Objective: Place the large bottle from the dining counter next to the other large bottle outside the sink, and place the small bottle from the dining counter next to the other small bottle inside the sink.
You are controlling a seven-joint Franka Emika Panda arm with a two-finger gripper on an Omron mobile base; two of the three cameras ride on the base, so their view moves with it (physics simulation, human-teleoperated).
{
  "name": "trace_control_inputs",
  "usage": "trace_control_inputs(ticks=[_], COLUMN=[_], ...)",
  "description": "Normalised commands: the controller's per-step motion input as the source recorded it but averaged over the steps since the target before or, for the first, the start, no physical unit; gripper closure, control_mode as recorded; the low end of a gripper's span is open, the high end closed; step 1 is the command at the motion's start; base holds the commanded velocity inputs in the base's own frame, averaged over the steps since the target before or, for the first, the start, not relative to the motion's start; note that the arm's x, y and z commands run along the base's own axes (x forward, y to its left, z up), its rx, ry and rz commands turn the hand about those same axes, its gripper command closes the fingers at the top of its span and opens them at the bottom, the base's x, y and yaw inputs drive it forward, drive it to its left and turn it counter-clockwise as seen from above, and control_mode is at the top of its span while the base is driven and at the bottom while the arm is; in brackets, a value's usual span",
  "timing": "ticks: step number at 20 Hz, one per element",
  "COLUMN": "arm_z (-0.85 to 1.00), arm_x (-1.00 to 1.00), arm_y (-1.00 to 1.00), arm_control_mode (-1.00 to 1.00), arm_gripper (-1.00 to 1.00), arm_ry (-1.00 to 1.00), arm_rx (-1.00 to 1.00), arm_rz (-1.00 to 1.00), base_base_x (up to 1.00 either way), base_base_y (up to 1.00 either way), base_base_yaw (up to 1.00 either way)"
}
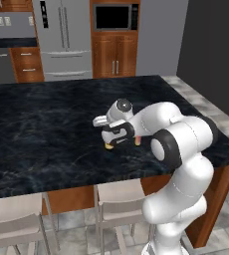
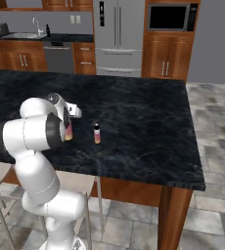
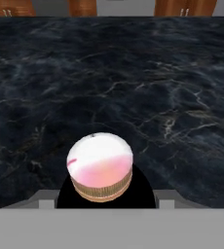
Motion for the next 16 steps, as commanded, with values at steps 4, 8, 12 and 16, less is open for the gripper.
trace_control_inputs(ticks=[4,8,12,16], arm_z=[0.23,0.05,0.00,0.00], arm_x=[-0.21,-0.13,0.00,0.00], arm_y=[0.00,0.00,0.00,0.00], arm_control_mode=[-1.00,-1.00,-1.00,-1.00], arm_gripper=[1.00,1.00,1.00,1.00], arm_ry=[-0.10,-0.07,-0.03,-0.01], arm_rx=[0.00,0.00,0.00,0.00], arm_rz=[0.00,0.00,0.00,0.00], base_base_x=[0.00,0.00,0.00,0.00], base_base_y=[0.00,0.00,0.00,0.00], base_base_yaw=[0.00,0.00,0.00,0.00])
